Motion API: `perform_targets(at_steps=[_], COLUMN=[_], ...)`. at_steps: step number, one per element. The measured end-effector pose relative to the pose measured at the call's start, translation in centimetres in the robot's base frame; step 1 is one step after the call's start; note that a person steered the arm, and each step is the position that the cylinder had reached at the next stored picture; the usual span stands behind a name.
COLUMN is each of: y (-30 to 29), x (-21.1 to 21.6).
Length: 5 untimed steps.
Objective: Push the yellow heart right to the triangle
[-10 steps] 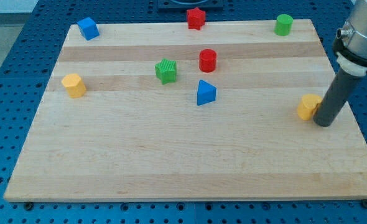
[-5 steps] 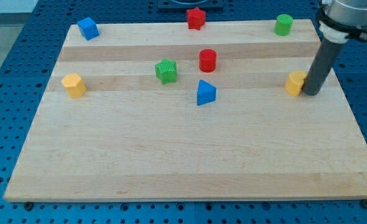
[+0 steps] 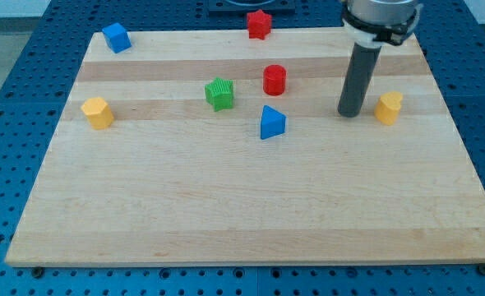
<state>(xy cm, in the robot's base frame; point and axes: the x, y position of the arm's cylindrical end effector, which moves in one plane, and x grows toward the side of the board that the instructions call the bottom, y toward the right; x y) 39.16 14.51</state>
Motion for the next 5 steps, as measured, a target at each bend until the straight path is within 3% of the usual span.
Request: perform_targets(at_steps=[2,5], y=[4.1,4.4], x=[-0.1,-0.8])
